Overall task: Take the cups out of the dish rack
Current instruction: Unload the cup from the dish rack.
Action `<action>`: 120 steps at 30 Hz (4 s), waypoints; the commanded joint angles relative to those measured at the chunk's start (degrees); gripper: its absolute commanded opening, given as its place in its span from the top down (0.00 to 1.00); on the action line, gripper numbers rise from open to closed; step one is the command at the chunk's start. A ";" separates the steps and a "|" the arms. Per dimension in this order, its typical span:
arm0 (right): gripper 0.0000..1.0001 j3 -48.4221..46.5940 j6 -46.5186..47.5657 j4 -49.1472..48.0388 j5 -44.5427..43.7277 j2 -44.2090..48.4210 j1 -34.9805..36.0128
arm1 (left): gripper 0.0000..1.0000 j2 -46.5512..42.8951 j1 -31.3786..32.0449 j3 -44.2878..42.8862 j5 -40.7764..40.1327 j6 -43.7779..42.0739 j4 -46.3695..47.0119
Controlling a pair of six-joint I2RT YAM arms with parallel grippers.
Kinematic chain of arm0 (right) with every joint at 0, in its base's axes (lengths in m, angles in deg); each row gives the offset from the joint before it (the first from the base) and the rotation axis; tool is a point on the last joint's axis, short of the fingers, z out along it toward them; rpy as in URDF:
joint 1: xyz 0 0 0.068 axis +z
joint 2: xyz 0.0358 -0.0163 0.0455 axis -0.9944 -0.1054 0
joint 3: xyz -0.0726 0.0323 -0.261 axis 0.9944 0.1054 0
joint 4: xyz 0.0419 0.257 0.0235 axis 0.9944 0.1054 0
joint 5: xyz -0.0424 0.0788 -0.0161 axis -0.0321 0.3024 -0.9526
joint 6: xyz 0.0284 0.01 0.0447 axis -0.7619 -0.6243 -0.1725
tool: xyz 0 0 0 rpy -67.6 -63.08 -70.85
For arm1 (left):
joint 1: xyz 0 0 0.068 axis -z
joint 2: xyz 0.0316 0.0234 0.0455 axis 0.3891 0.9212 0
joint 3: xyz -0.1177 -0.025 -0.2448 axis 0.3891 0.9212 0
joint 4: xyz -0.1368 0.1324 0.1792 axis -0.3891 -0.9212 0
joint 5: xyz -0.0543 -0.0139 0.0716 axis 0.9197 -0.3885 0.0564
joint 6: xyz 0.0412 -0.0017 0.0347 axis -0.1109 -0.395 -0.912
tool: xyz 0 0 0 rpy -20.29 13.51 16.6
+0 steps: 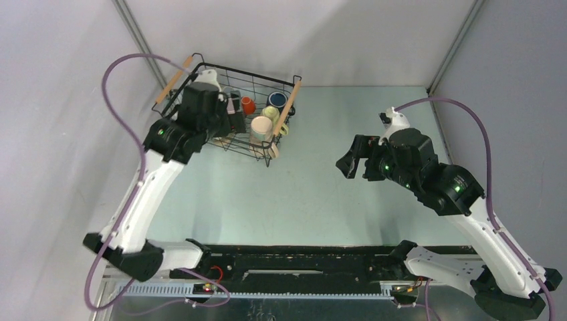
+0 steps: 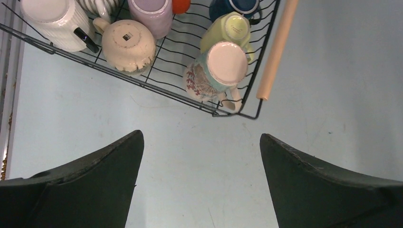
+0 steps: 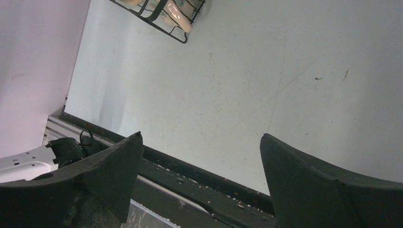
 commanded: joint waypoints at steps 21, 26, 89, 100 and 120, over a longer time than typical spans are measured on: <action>0.00 1.76 -0.39 2.20 0.31 2.20 2.87 | 0.00 30.47 -2.87 -15.76 5.11 -0.39 1.34; 0.00 1.74 -0.61 2.69 0.07 2.19 3.36 | 0.00 34.66 -2.87 -17.98 5.48 -0.72 1.06; 0.00 6.00 -2.33 3.09 -2.01 1.17 6.35 | 0.11 40.24 -8.21 -12.62 3.55 -3.83 1.04; 0.00 6.11 -2.53 3.64 -1.94 0.87 6.61 | 0.03 40.89 -8.67 -11.27 3.62 -4.09 0.65; 0.00 6.08 -3.02 3.81 -2.26 -1.16 7.29 | 0.07 44.07 -10.53 -10.12 10.98 -4.47 0.74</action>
